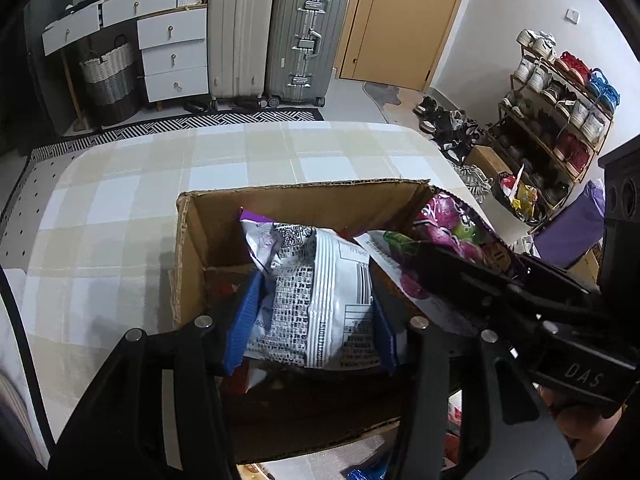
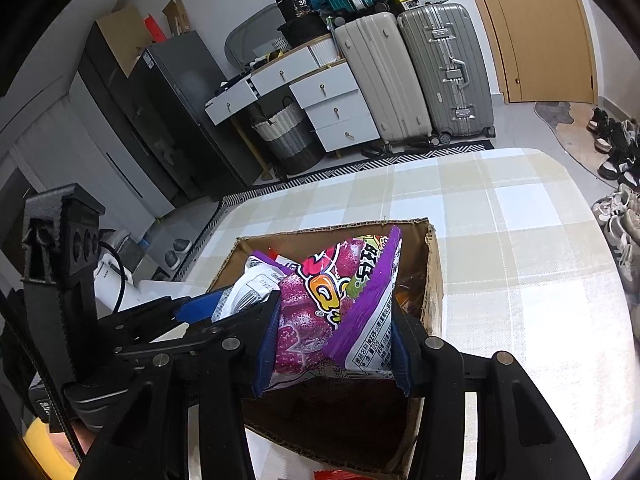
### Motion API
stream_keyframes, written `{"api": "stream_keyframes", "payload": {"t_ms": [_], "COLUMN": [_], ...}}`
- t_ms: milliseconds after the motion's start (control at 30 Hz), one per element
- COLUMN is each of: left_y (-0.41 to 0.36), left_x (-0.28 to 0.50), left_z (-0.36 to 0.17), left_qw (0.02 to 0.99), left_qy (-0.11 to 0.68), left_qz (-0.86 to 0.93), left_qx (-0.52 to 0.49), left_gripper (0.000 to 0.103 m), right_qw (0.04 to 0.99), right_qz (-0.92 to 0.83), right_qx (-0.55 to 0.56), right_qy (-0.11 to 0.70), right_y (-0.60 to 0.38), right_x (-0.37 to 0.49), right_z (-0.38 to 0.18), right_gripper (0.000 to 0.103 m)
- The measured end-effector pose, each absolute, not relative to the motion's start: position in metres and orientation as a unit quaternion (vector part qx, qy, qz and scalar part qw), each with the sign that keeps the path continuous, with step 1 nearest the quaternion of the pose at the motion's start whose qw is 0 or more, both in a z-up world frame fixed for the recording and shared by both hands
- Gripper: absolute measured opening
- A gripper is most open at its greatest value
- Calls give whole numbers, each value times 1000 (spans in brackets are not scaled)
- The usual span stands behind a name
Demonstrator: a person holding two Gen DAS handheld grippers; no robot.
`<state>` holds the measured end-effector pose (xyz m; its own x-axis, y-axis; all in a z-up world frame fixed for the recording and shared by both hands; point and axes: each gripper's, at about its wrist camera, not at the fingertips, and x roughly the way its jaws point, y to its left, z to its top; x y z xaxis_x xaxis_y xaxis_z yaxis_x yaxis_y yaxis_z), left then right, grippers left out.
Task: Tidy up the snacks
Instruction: 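Open both tools to drop the two bags into the box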
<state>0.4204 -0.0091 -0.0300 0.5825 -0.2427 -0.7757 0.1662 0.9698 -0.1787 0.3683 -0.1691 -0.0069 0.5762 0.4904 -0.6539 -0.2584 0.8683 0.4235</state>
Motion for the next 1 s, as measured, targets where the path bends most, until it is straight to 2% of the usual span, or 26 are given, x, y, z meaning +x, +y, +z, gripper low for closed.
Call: {"api": "stream_keyframes", "payload": {"t_ms": [133,300,433,667,1000], "left_y": [-4,3,6,13,16], "left_x": [416,412,408,398,371], "left_z": [-26,-21,-18,-10,11], "left_qw": [889,889,890,895,901], "left_qy": [440,441,441,431,420], "left_qz": [-114,-109,-103,-94,-93], "left_qx": [-50,-58,-58,-65,-61], "left_gripper": [52,63,65,75,79], "right_qw": [875,879,879,884,893], "right_qz": [214,209,206,202,202], "right_qx": [143,139,134,133,132], "right_qy": [411,406,408,401,380], "right_y": [-168,-168,-167,-169,-173], "right_x": [370,369,368,364,339], "right_z": [-6,-3,-2,5,23], "right_gripper": [48,52,54,63,64]}}
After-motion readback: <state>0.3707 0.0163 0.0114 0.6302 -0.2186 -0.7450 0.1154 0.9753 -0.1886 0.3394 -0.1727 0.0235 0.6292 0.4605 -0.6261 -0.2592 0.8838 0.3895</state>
